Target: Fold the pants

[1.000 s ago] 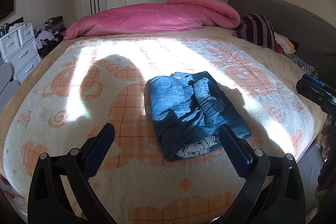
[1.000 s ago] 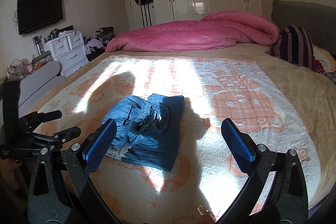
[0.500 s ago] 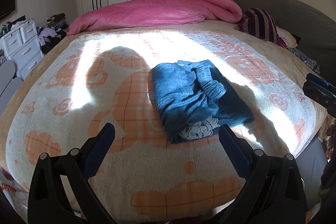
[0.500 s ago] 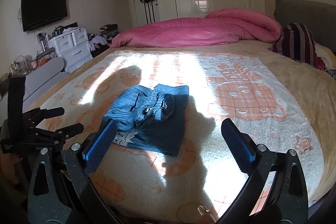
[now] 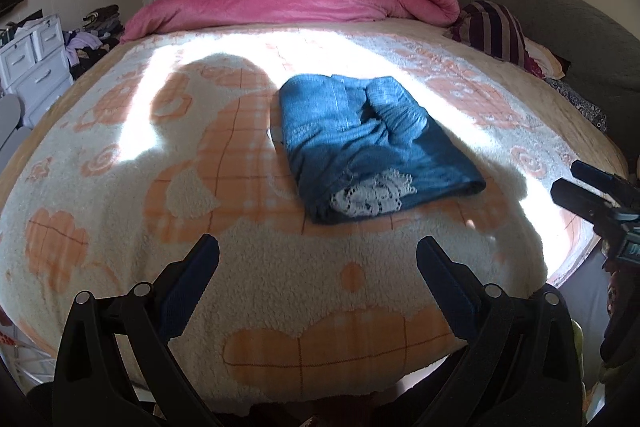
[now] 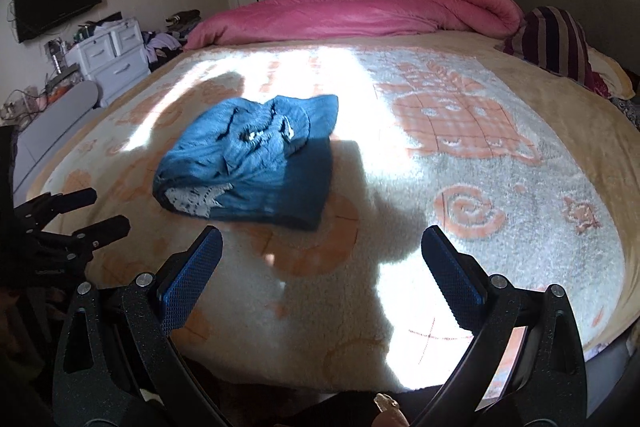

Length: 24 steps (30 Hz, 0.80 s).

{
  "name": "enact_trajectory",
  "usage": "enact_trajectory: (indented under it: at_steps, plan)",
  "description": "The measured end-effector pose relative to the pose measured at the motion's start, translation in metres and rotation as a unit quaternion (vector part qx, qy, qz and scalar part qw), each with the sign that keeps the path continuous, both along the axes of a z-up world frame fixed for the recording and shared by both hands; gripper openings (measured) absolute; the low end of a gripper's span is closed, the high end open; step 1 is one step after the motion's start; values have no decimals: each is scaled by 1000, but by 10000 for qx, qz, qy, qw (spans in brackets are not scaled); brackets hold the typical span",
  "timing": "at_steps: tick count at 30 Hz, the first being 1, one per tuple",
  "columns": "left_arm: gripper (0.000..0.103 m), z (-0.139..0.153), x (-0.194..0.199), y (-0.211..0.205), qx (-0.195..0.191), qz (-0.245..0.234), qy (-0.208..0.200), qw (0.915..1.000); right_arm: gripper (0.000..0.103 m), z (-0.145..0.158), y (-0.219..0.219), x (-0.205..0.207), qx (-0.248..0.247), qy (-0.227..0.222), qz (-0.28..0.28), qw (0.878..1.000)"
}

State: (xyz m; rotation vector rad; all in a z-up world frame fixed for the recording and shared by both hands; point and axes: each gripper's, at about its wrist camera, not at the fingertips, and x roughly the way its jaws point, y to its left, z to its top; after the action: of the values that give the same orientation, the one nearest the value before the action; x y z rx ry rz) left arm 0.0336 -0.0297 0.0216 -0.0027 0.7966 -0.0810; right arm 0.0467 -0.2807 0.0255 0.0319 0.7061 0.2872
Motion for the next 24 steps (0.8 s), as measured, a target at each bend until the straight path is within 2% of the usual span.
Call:
enact_trajectory:
  at_steps: [4,24]
  plan:
    - [99,-7,4,5,-93,58,151,9998,94,-12,-1,5,34,246,-15,9997]
    - [99,-12,8,5,17,180,328,9993,94,-4,2,5,112,188,46,9997]
